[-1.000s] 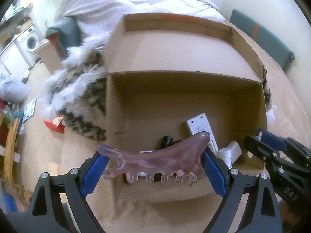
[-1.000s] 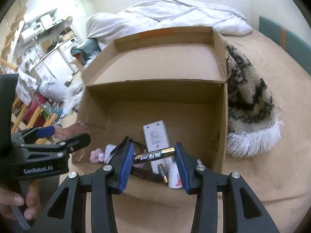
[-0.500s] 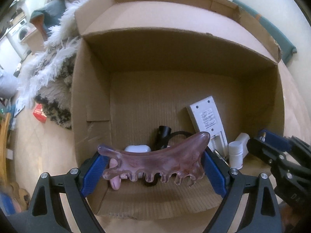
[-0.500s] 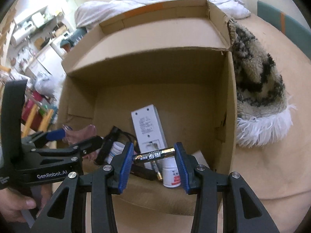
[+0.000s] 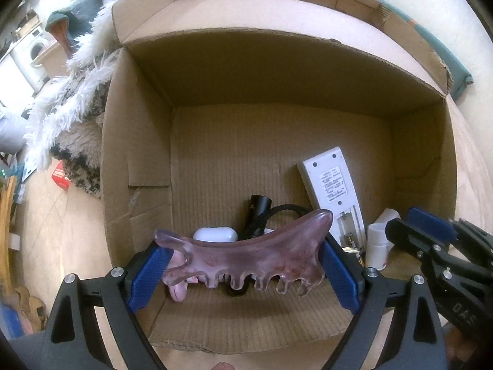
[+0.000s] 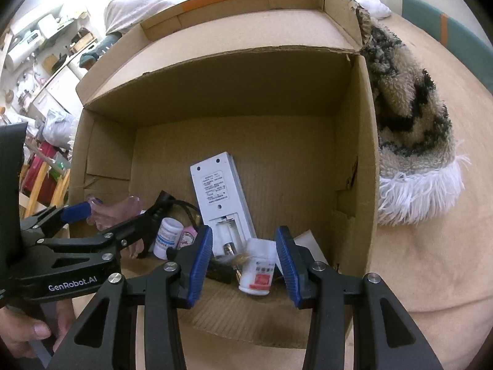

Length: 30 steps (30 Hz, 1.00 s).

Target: Organize rigid objects

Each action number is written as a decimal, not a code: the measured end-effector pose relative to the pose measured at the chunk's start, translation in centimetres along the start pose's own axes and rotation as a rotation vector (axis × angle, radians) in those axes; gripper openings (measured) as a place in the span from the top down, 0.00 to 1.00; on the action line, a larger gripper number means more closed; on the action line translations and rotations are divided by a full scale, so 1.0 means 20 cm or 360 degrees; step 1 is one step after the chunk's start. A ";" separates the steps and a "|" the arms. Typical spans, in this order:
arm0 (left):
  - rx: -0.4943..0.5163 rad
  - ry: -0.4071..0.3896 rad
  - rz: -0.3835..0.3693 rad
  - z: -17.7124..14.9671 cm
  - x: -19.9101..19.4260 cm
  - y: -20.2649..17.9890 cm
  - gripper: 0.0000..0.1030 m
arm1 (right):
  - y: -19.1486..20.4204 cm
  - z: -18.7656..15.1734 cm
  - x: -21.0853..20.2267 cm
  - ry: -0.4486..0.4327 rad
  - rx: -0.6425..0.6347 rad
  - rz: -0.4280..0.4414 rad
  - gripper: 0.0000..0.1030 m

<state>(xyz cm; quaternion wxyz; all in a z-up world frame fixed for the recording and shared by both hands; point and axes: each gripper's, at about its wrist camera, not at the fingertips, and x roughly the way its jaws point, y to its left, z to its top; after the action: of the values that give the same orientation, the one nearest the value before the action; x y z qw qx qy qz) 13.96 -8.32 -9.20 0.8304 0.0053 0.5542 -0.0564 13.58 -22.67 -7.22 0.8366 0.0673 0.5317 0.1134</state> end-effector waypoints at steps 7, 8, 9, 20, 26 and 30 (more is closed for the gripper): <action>-0.0010 0.0023 -0.0019 0.00 -0.01 0.02 0.11 | 0.00 0.00 -0.01 -0.0040 0.0011 0.0037 0.47; -0.0015 0.0015 -0.0036 0.00 -0.02 0.02 0.11 | 0.00 0.01 -0.02 -0.0050 0.0021 0.0050 0.36; -0.0014 0.0007 -0.0045 0.00 -0.04 0.01 0.10 | -0.01 0.01 -0.03 -0.0064 0.0042 0.0070 0.31; -0.0072 -0.0175 0.0005 0.00 -0.19 0.07 0.05 | -0.04 0.04 -0.17 -0.0243 0.0143 0.0160 0.00; -0.0035 -0.0203 0.0029 -0.01 -0.28 0.02 0.05 | -0.07 0.04 -0.22 -0.0297 0.0180 0.0094 0.00; -0.0023 -0.0263 0.0045 -0.03 -0.41 0.03 0.05 | -0.05 0.00 -0.28 -0.0288 0.0173 0.0082 0.00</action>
<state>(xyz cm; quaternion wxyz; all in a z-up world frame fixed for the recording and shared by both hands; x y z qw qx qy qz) 10.37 -6.98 -1.80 0.8740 0.0023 0.4842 -0.0410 11.38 -25.08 -2.61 0.8731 0.1361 0.4574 0.0994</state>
